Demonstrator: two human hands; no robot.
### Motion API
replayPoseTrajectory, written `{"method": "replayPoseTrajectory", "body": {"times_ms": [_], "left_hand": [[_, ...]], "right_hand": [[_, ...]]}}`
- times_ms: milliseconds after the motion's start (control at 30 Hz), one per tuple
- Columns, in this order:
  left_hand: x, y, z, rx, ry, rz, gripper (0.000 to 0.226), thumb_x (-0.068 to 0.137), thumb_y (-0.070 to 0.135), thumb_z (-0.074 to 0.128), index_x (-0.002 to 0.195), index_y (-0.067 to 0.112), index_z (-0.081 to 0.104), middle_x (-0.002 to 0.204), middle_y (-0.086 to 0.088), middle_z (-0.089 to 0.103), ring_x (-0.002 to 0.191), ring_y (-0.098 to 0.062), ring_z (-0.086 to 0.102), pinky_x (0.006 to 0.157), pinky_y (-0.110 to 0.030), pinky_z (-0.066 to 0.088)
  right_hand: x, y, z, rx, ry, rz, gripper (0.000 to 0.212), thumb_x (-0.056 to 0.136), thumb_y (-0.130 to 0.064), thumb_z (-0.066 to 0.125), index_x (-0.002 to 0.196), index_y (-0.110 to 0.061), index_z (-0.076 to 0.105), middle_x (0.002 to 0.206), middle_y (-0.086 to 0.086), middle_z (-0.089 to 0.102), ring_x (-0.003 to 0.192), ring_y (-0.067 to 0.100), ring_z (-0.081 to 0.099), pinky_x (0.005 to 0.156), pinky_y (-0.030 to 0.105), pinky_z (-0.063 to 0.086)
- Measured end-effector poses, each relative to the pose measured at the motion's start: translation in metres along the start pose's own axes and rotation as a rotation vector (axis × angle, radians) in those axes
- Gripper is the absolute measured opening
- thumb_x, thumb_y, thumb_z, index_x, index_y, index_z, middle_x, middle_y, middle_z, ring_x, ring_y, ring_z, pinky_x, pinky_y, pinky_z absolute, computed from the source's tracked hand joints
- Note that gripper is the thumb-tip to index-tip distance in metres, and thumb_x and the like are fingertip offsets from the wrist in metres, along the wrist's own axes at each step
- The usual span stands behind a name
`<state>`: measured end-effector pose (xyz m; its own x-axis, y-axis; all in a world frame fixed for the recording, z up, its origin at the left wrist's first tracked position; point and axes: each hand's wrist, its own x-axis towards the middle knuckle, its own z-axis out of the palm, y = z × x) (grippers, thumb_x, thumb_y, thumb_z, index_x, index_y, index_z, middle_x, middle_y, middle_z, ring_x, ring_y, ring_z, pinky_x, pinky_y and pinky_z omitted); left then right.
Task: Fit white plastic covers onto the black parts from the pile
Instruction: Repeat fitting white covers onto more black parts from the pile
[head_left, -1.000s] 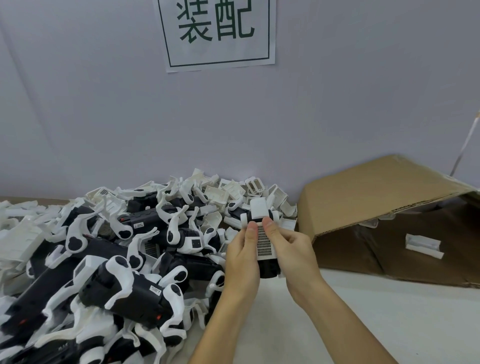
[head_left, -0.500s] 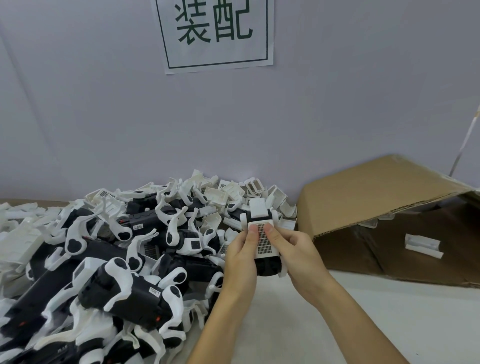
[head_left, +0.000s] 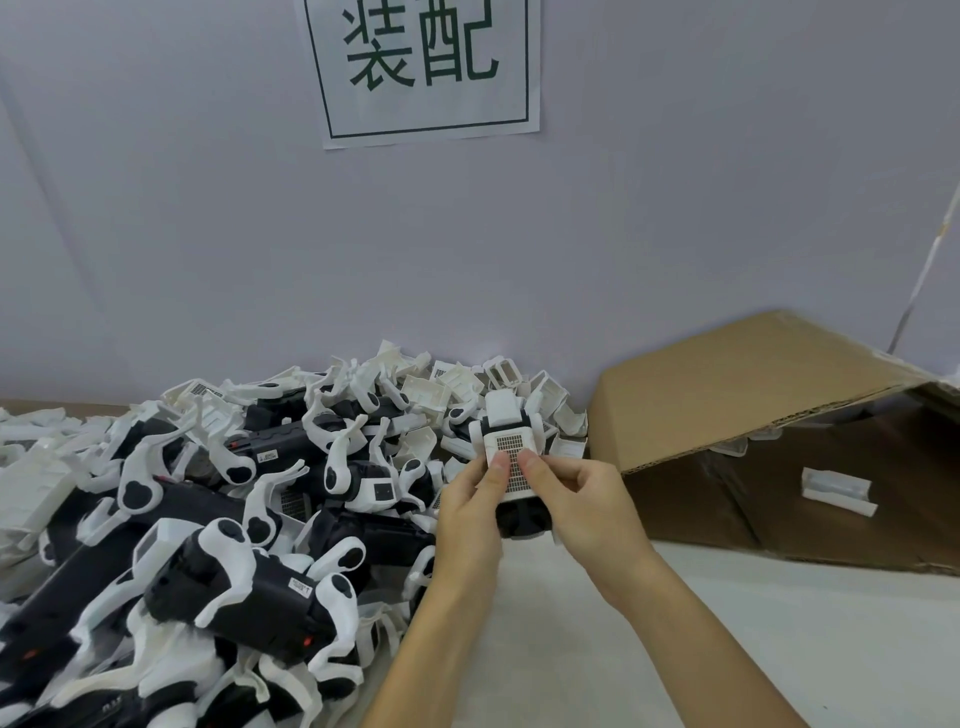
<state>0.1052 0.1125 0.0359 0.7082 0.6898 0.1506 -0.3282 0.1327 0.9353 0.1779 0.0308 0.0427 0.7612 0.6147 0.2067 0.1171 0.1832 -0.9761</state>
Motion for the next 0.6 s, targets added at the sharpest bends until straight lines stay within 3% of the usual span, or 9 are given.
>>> {"method": "replayPoseTrajectory", "body": {"times_ms": [100, 233, 367, 433, 500, 567, 600], "left_hand": [[-0.002, 0.001, 0.000, -0.021, -0.061, -0.024, 0.024, 0.101, 0.014, 0.051, 0.104, 0.012, 0.075, 0.095, -0.014, 0.076, 0.087, -0.025, 0.074, 0.063, -0.027, 0.057], [-0.003, -0.001, -0.001, -0.015, -0.113, -0.011, 0.025, 0.103, 0.011, 0.048, 0.117, 0.008, 0.069, 0.107, -0.016, 0.075, 0.102, -0.029, 0.072, 0.076, -0.028, 0.058], [-0.002, -0.001, -0.001, -0.053, -0.102, -0.029, 0.025, 0.100, 0.015, 0.054, 0.119, 0.010, 0.068, 0.107, -0.016, 0.075, 0.102, -0.030, 0.072, 0.079, -0.033, 0.060], [0.000, -0.002, -0.001, -0.040, -0.079, -0.007, 0.029, 0.096, 0.024, 0.059, 0.122, 0.012, 0.067, 0.103, -0.012, 0.076, 0.100, -0.028, 0.073, 0.080, -0.034, 0.060], [0.000, -0.003, 0.001, -0.003, -0.056, -0.006, 0.049, 0.087, 0.037, 0.065, 0.129, 0.014, 0.062, 0.088, -0.009, 0.077, 0.095, -0.026, 0.074, 0.075, -0.031, 0.060], [0.001, -0.005, 0.001, 0.012, -0.011, -0.042, 0.061, 0.084, 0.040, 0.067, 0.139, 0.017, 0.051, 0.079, -0.015, 0.073, 0.086, -0.027, 0.072, 0.072, -0.032, 0.058], [0.002, -0.006, 0.001, 0.015, 0.013, -0.061, 0.057, 0.089, 0.039, 0.064, 0.139, 0.017, 0.050, 0.084, -0.022, 0.072, 0.085, -0.030, 0.071, 0.071, -0.035, 0.055]], "right_hand": [[0.002, 0.002, -0.003, -0.032, 0.014, 0.004, 0.023, 0.097, -0.034, 0.062, 0.096, -0.021, 0.081, 0.086, 0.001, 0.078, 0.086, 0.017, 0.075, 0.079, 0.038, 0.060], [0.002, 0.004, -0.011, -0.065, -0.013, -0.016, 0.024, 0.097, -0.034, 0.062, 0.094, -0.020, 0.082, 0.087, 0.000, 0.079, 0.086, 0.014, 0.075, 0.072, 0.022, 0.057], [0.001, -0.002, -0.012, -0.099, -0.049, 0.001, 0.028, 0.098, -0.037, 0.060, 0.093, -0.020, 0.081, 0.086, 0.000, 0.079, 0.087, 0.014, 0.074, 0.077, 0.025, 0.059], [0.001, -0.005, -0.011, -0.276, 0.012, -0.082, 0.029, 0.097, -0.040, 0.061, 0.087, -0.021, 0.081, 0.079, -0.006, 0.077, 0.080, 0.009, 0.073, 0.072, 0.025, 0.056], [0.000, -0.012, -0.011, -0.550, 0.127, -0.195, 0.025, 0.094, -0.042, 0.064, 0.083, -0.022, 0.075, 0.076, -0.012, 0.073, 0.079, 0.004, 0.068, 0.072, 0.024, 0.053], [-0.004, -0.020, -0.008, -0.749, 0.155, -0.282, 0.020, 0.093, -0.042, 0.062, 0.081, -0.026, 0.062, 0.076, -0.018, 0.063, 0.082, 0.004, 0.061, 0.075, 0.026, 0.049], [-0.006, -0.022, -0.006, -0.803, 0.120, -0.315, 0.020, 0.093, -0.042, 0.060, 0.079, -0.029, 0.056, 0.076, -0.017, 0.059, 0.081, 0.006, 0.057, 0.075, 0.027, 0.047]]}}
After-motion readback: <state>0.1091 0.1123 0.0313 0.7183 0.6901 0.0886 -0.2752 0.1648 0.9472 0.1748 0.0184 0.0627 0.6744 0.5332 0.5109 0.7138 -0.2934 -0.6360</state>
